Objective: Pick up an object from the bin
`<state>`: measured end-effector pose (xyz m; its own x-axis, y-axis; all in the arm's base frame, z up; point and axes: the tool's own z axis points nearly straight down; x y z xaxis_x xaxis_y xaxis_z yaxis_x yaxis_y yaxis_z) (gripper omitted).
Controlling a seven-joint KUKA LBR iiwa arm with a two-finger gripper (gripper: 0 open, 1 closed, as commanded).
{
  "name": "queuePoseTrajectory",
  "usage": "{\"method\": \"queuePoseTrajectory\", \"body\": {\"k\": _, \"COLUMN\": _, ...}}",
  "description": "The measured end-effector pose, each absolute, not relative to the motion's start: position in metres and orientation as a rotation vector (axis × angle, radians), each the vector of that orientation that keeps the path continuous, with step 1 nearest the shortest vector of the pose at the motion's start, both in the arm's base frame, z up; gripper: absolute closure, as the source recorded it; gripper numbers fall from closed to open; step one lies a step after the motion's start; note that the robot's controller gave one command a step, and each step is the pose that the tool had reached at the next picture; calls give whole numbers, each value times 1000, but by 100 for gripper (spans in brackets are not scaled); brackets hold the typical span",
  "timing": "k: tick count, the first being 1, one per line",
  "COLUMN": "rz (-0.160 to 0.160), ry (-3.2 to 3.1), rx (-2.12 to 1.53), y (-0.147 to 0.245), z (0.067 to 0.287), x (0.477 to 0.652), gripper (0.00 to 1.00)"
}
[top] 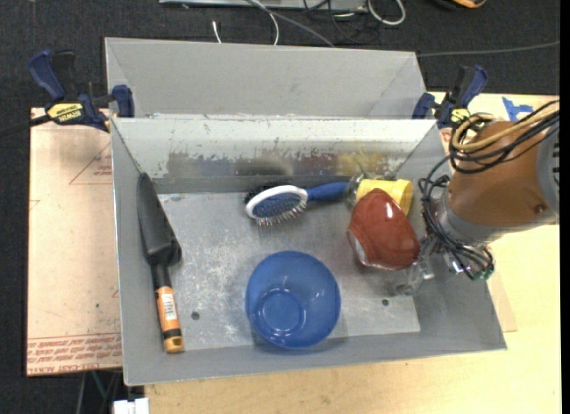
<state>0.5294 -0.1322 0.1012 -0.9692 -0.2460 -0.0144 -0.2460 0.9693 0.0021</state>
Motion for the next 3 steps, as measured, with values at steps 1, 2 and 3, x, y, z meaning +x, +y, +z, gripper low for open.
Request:
{"method": "queuePoseTrajectory", "body": {"k": 1, "rz": 9, "ry": 3111, "rx": -358, "y": -130, "z": 104, "x": 544, "gripper": 100}}
{"method": "queuePoseTrajectory", "body": {"k": 2, "rz": 11, "ry": 3094, "rx": -501, "y": -146, "z": 79, "x": 537, "gripper": 100}}
{"method": "queuePoseTrajectory", "body": {"k": 3, "rz": 13, "ry": 3101, "rx": -420, "y": -130, "z": 122, "x": 560, "gripper": 100}}
